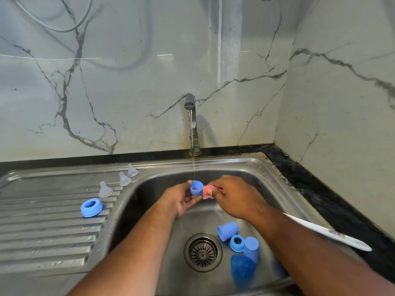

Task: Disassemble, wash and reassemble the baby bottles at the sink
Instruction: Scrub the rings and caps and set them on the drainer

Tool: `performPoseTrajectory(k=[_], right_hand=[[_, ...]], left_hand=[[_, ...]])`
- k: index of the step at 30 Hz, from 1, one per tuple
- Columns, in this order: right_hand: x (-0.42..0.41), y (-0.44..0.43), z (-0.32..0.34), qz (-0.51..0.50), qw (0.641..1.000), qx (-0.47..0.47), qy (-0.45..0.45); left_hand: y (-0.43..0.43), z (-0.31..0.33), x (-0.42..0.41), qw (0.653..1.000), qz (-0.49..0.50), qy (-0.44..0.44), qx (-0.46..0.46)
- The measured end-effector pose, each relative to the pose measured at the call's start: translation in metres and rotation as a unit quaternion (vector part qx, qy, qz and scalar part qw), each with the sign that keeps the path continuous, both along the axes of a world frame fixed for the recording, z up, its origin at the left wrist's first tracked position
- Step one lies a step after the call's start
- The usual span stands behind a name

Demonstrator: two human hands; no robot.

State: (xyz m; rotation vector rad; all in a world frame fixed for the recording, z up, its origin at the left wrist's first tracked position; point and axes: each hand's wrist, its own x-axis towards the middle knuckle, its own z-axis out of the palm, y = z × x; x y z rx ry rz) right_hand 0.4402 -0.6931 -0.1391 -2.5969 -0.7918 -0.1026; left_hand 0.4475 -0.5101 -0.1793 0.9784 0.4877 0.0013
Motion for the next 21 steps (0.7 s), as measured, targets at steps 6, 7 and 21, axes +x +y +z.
performPoseTrajectory(k=[6, 7, 21], right_hand=[[0.001, 0.001, -0.002, -0.002, 1.0, 0.001, -0.011], [0.002, 0.001, -0.003, -0.002, 1.0, 0.0, -0.01], [0.002, 0.003, -0.006, 0.01, 1.0, -0.001, -0.002]], left_hand=[[-0.003, 0.004, 0.004, 0.999, 0.018, -0.037, -0.029], [-0.007, 0.003, 0.002, 1.0, 0.004, -0.016, -0.017], [-0.002, 0.002, 0.005, 0.999, 0.017, -0.027, -0.035]])
